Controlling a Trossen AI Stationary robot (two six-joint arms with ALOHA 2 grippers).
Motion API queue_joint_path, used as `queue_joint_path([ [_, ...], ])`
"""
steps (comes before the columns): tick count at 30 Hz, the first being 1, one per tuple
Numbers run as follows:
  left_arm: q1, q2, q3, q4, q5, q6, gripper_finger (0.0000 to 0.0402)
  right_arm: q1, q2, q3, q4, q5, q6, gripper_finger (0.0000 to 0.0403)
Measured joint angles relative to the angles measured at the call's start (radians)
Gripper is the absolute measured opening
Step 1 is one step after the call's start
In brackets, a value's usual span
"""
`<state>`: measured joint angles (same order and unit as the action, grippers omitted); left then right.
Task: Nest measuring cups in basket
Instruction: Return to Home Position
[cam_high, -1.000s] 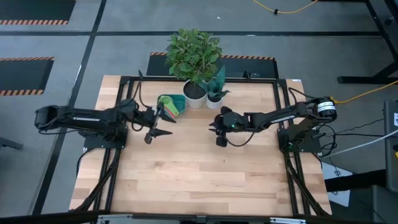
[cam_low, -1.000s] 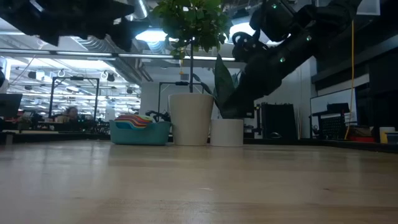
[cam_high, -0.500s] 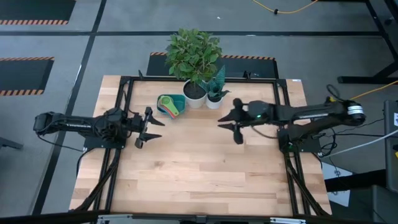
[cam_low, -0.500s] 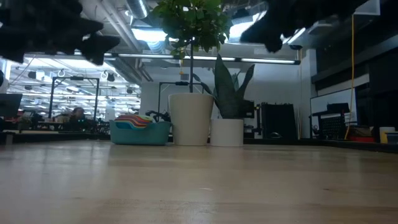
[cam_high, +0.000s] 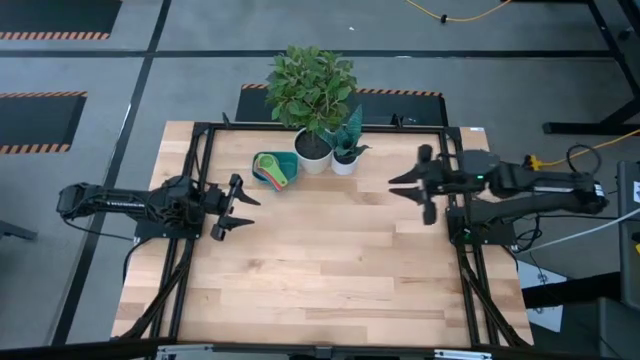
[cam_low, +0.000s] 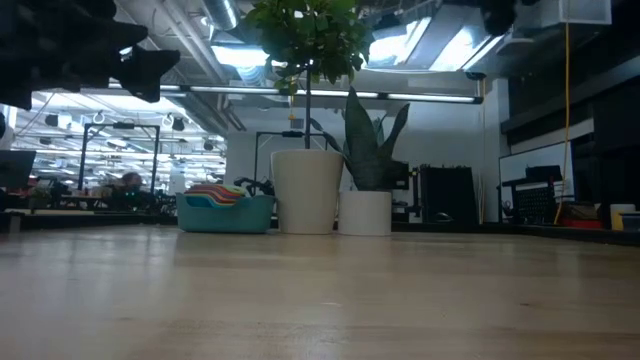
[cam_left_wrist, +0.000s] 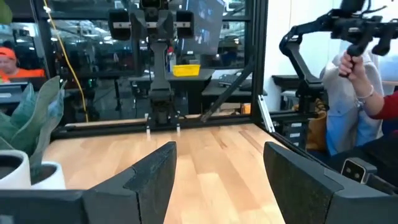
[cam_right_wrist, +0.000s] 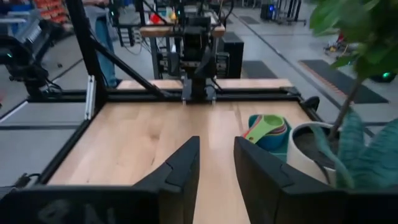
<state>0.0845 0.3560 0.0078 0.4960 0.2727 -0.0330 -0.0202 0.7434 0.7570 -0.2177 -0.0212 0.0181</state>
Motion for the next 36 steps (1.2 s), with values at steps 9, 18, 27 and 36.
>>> queue_joint_path([
  [9, 0.0, -0.071, 0.0, -0.003, 0.014, -0.008, 0.0235, 0.0, -0.203, 0.0, -0.129, 0.0, 0.03, 0.0104],
  [18, 0.0, -0.25, 0.0, -0.111, 0.05, -0.023, 0.0235, 0.0, -0.307, 0.001, -0.211, -0.008, 0.052, 0.0104],
  [27, 0.0, -0.354, 0.0, -0.233, 0.057, -0.038, 0.0235, 0.0, -0.422, -0.003, -0.293, -0.008, 0.053, 0.0104],
  [36, 0.0, -0.353, 0.0, -0.26, 0.024, 0.014, 0.0235, 0.0, -0.56, -0.09, -0.274, -0.008, 0.053, 0.0104],
])
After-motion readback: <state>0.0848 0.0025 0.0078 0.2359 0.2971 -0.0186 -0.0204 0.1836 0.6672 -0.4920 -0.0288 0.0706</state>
